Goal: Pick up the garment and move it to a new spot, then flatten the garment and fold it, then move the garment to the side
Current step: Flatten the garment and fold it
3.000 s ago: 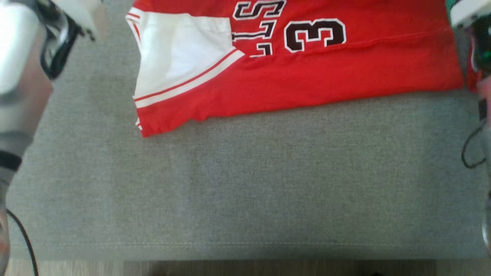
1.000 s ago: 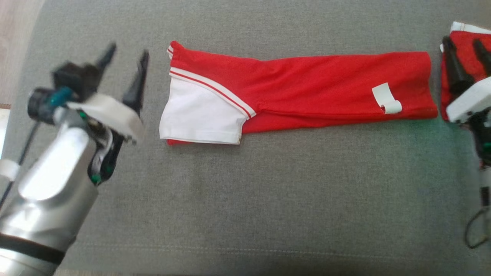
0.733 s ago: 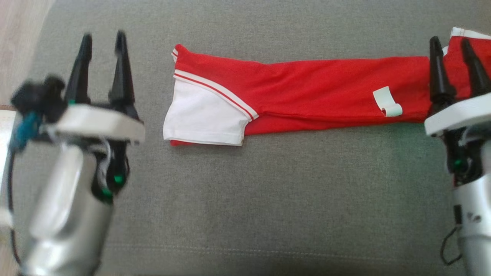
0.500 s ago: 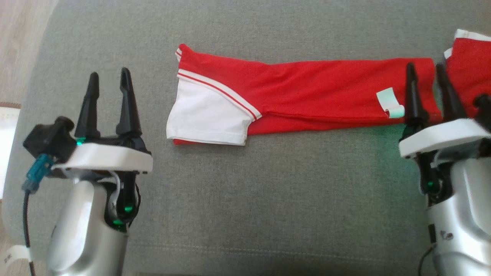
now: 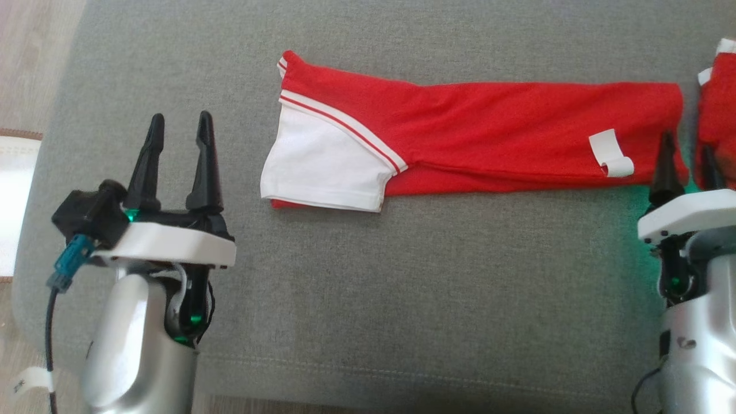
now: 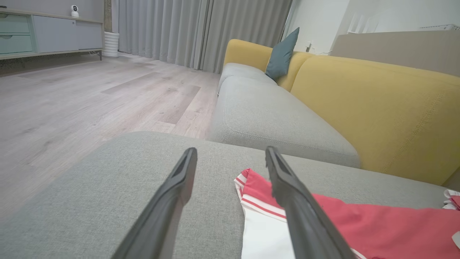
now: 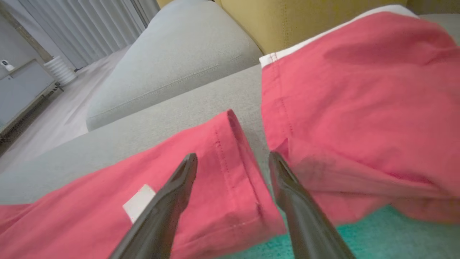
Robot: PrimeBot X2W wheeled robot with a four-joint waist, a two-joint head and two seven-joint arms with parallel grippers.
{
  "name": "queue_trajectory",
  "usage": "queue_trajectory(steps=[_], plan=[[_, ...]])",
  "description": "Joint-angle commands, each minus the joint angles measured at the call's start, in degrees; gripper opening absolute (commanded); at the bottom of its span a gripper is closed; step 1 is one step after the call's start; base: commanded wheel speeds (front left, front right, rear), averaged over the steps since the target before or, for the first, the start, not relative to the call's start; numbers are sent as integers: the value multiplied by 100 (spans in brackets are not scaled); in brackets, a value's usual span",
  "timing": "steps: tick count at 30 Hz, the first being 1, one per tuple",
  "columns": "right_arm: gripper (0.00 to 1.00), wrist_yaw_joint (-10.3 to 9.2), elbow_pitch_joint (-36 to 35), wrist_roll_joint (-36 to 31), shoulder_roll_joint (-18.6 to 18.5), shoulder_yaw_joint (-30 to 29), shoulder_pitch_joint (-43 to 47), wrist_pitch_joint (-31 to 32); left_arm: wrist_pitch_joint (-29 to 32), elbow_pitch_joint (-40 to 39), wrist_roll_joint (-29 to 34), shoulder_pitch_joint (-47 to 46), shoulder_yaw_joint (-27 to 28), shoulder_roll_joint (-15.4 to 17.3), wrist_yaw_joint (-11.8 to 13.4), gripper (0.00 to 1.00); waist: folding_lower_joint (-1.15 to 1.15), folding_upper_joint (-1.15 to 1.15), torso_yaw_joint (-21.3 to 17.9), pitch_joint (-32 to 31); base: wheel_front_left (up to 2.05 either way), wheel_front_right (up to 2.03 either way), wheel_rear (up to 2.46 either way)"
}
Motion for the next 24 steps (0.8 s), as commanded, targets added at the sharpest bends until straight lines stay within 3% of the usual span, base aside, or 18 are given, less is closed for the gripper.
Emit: queue_trajectory(steps=[1,16,17,18,19,24], plan=[[100,20,-152,-54,46,86,-187,21,-29,-161,50,-186,227,63,-42,100,0,0,4,14,0,0,0],[100,20,742,-190,55,-73,-624,461,-29,-82,161,-330,378,8,-192,100,0,0,-38,276,0,0,0],[87,20,770,-176,55,-45,-640,482,-29,-81,152,-339,377,7,-197,100,0,0,-42,289,0,0,0],[36,20,786,-168,55,-28,-652,485,-29,-81,142,-346,375,7,-199,100,0,0,-45,301,0,0,0],[0,20,793,-166,55,-20,-664,484,-29,-80,134,-355,371,7,-200,100,0,0,-47,310,0,0,0],[0,20,603,-268,55,-276,-770,451,-29,-64,101,-397,380,6,-197,100,0,0,-62,300,0,0,0]])
